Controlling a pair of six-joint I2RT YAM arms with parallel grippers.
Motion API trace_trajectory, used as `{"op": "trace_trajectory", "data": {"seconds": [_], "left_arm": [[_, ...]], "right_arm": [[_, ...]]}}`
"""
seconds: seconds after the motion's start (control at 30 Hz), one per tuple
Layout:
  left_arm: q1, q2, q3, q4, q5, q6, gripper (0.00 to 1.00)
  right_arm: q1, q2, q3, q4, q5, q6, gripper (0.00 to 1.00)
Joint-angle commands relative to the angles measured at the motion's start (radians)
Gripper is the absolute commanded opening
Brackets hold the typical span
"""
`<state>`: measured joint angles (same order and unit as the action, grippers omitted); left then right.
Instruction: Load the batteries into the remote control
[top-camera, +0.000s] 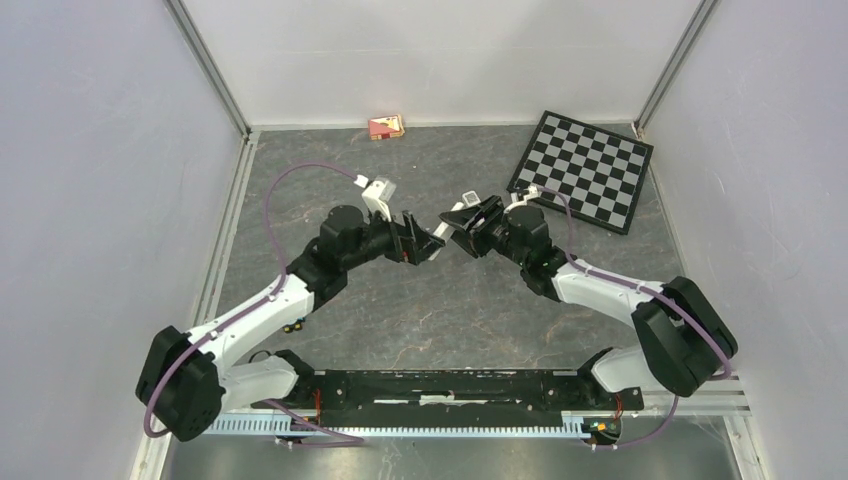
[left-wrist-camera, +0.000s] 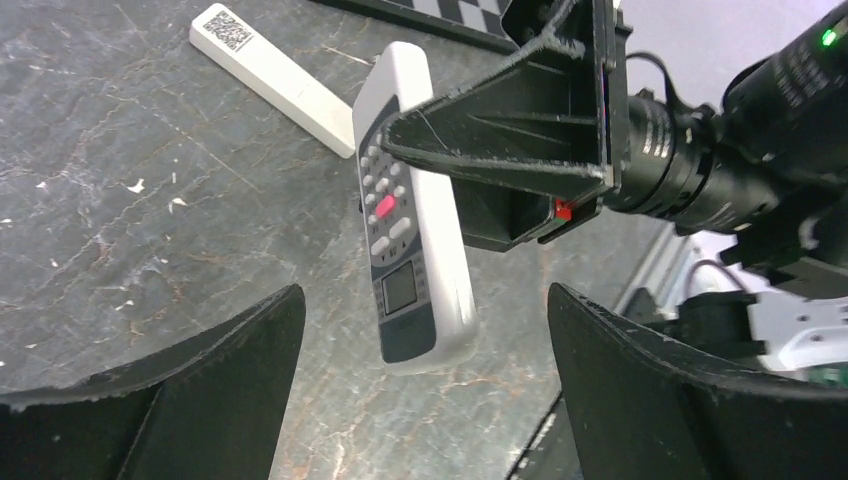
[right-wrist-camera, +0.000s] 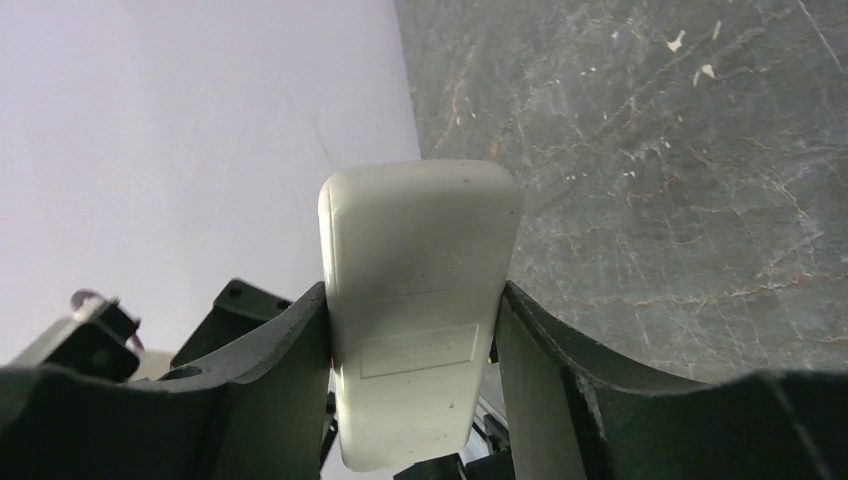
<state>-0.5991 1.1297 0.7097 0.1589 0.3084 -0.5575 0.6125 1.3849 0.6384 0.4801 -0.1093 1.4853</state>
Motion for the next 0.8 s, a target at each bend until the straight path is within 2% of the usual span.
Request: {"op": "trace_trajectory", "data": {"seconds": [0.0,0.13,0.27,0.47,0.53,0.57,0.67,0.7,0.77], "left_arm": [[-0.07,-0.004,-0.042,0.126,-0.207,0.172,0.94],[-0.109,0.026,-0.067,0.154,-0.255,0.195,0.83],[-0.12,0.059,-0.097,0.209,-0.25,0.177,0.64],[-0.13,0.105,-0.111,0.255,-0.252,0.155,0.51],[-0.13,0.104,-0.112,0.261,-0.272,0.14,0.4],[-0.129,0.101,-0.103,0.248,-0.285,0.125,0.35],[-0.128,0.089,-0.072,0.214,-0.275,0.114,0.23],[-0.126,0.087,-0.062,0.203,-0.256,0.119,0.2],[-0.116,0.088,-0.031,0.148,-0.205,0.121,0.13]], "right_arm": [[-0.003,0.029,0.063,-0.025,0.007,0.052,0.35],[-0.004,0.046,0.065,-0.018,-0.002,0.068,0.34],[-0.006,0.063,0.067,-0.008,-0.03,0.081,0.35],[-0.005,0.079,0.057,0.019,-0.054,0.1,0.35],[-0.005,0.077,0.054,0.023,-0.06,0.099,0.37],[-0.005,0.075,0.052,0.023,-0.062,0.089,0.42],[-0.012,0.055,0.061,0.007,-0.062,-0.042,0.77],[-0.015,0.044,0.063,-0.011,-0.057,-0.091,0.84],[-0.036,0.017,0.049,-0.027,-0.06,-0.185,0.92]]}}
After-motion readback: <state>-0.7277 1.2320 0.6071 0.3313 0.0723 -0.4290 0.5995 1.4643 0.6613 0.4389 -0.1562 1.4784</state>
